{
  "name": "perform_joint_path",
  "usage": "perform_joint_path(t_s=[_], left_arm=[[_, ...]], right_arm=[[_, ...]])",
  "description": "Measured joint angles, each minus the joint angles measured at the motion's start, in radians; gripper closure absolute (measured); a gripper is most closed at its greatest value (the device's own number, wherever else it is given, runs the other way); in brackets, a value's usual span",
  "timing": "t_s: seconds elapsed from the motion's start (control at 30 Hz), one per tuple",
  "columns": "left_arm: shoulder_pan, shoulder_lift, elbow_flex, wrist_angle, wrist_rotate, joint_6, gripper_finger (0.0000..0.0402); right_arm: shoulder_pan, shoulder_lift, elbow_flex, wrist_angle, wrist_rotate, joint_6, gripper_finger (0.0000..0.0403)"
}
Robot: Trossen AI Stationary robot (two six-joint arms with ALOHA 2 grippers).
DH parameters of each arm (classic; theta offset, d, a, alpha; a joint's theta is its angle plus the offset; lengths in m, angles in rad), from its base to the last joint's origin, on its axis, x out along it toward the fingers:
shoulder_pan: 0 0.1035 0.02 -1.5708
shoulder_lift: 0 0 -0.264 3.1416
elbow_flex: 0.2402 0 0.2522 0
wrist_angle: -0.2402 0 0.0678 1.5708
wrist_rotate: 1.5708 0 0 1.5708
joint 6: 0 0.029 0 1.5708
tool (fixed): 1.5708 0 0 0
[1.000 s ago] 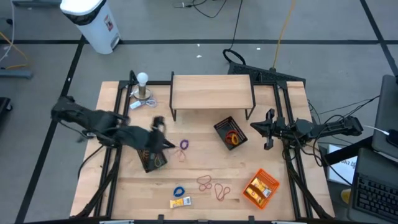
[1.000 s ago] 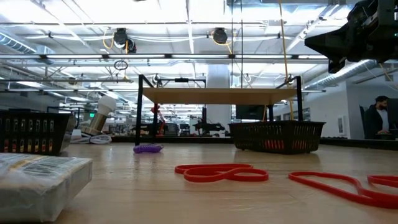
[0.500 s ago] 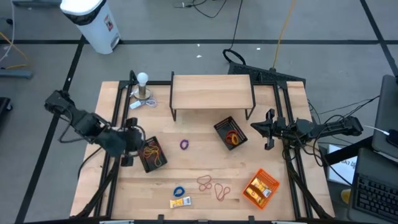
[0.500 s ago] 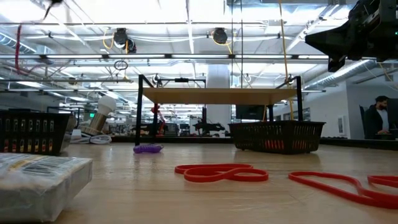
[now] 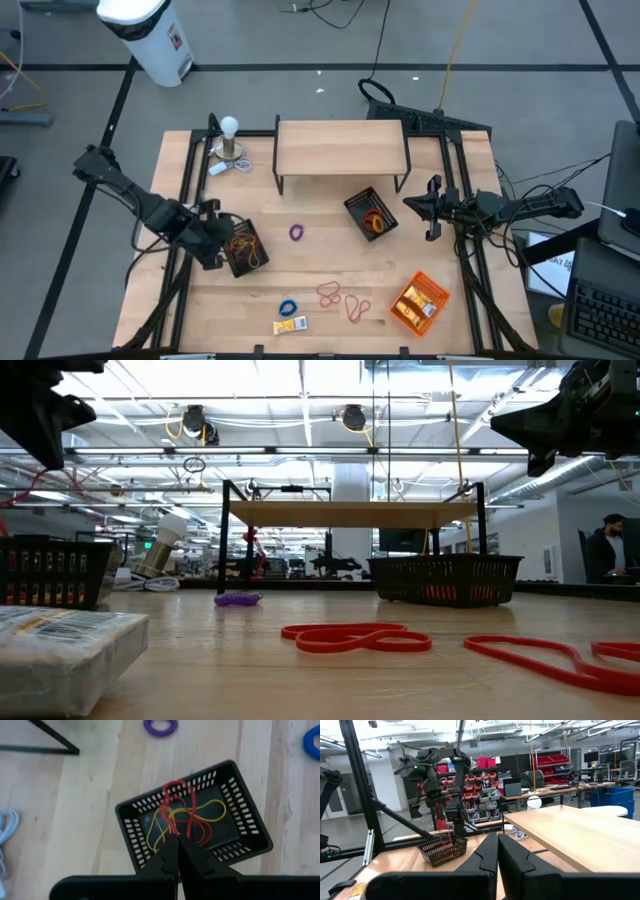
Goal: Pick & Place Office Desk Supplies
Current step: Put the red rubber band into the left black bin
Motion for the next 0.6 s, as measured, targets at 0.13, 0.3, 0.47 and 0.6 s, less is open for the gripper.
perform_joint_path(t_s=[0.13,0.3,0.47,0.6], left_arm=[[0.0,0.0,-0.025,0.007,0.012,-0.018,0.0401],[0.0,0.0,-0.054,0.008,0.032,-0.021,0.0401],[0.0,0.0,-0.081,0.008,0.05,-0.018,0.0401],[0.002,0.0,-0.106,0.007,0.085,-0.021,0.0401]], right_arm=[[0.0,0.0,0.0,0.0,0.0,0.008,0.0399],[0.0,0.015,0.0,0.0,0.0,0.009,0.0399],[0.0,0.037,0.0,0.007,0.0,0.009,0.0399],[0.0,0.06,0.0,0.049,0.0,0.009,0.0399]])
